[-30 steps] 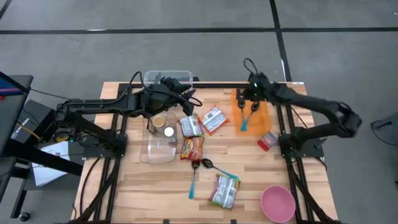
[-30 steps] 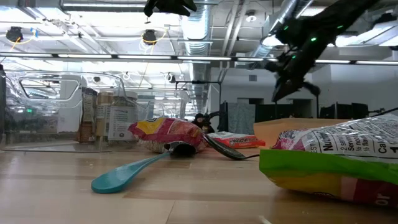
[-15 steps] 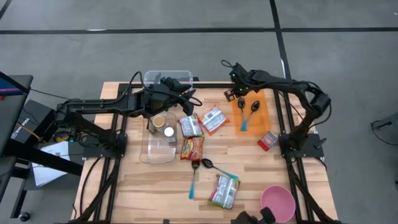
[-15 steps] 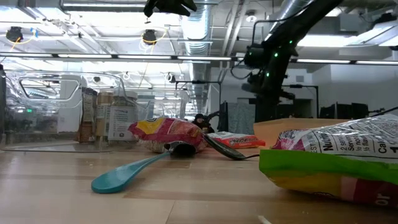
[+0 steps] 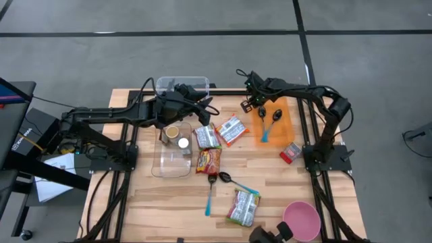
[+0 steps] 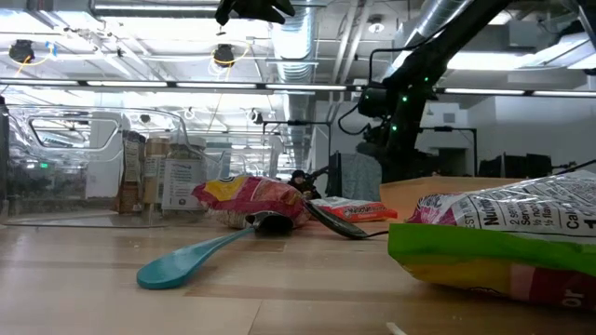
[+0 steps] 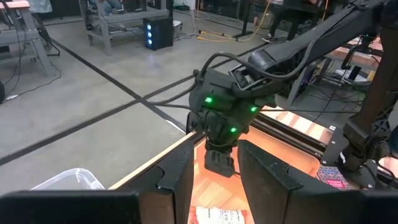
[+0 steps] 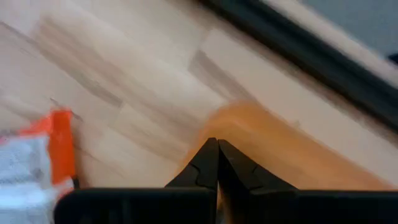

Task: Pick & Place Food Item
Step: Put the blue spoon into the orange container

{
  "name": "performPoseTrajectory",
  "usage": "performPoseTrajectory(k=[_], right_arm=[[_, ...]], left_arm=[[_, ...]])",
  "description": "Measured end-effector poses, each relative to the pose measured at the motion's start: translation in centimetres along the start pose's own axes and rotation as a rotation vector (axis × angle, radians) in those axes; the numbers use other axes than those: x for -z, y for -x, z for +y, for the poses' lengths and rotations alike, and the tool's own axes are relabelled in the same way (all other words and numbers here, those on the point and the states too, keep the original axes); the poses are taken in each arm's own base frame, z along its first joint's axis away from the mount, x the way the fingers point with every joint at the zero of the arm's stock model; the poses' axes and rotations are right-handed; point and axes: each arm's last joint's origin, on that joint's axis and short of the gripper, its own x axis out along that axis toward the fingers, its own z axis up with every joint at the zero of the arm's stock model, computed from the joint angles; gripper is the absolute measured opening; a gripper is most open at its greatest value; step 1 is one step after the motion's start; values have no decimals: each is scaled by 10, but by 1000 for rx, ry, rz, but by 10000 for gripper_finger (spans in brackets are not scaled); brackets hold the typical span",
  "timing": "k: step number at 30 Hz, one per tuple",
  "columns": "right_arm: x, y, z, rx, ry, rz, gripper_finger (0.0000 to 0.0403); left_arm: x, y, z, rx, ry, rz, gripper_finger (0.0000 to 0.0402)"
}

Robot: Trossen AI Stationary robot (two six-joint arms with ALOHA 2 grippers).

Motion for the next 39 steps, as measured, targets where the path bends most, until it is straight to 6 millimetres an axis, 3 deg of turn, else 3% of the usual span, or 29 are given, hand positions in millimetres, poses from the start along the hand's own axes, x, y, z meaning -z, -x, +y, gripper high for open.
performPoseTrajectory(k=[20, 33, 39], right_arm=[[-12, -2, -28, 35, -109, -63, 0], [-8, 2, 8, -42, -73, -92, 0], [-9, 1, 6, -20, -91, -107, 0]], left_arm=[[0, 1, -2, 7, 25, 1, 117], [0, 1, -2, 7, 25, 1, 117], [1, 2, -4, 14, 23, 2, 117]])
